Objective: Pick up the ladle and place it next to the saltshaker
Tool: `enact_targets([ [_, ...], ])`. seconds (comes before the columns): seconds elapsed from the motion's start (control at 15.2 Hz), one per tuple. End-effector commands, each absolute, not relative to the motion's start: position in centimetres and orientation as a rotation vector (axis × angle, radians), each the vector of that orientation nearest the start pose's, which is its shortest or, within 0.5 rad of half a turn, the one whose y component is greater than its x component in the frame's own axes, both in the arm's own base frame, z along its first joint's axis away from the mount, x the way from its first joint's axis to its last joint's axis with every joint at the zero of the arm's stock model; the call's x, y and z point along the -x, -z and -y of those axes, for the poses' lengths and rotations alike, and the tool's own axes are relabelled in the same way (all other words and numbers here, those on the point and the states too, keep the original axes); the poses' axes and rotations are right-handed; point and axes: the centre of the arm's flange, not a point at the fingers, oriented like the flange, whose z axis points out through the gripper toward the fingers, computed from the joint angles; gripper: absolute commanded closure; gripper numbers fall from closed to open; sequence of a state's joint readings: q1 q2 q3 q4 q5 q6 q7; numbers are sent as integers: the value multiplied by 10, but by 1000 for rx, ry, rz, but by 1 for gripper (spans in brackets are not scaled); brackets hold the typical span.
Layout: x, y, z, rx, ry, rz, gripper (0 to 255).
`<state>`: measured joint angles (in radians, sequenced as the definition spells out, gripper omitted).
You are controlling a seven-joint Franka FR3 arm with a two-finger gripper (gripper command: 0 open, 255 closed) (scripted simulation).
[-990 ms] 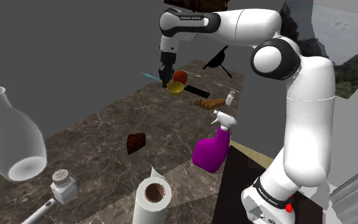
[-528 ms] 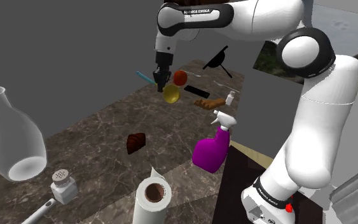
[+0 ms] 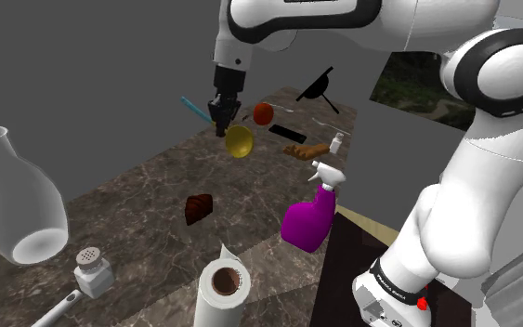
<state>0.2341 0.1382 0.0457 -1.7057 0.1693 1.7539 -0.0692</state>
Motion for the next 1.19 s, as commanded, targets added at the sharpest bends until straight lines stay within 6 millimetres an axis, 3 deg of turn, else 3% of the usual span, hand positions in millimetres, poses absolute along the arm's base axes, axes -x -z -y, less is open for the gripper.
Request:
enact_targets([
  [0.0,-556,-496,-201,2941,-160,458,255],
  [1.12,-439,-497,-393,2941,-160,458,255],
])
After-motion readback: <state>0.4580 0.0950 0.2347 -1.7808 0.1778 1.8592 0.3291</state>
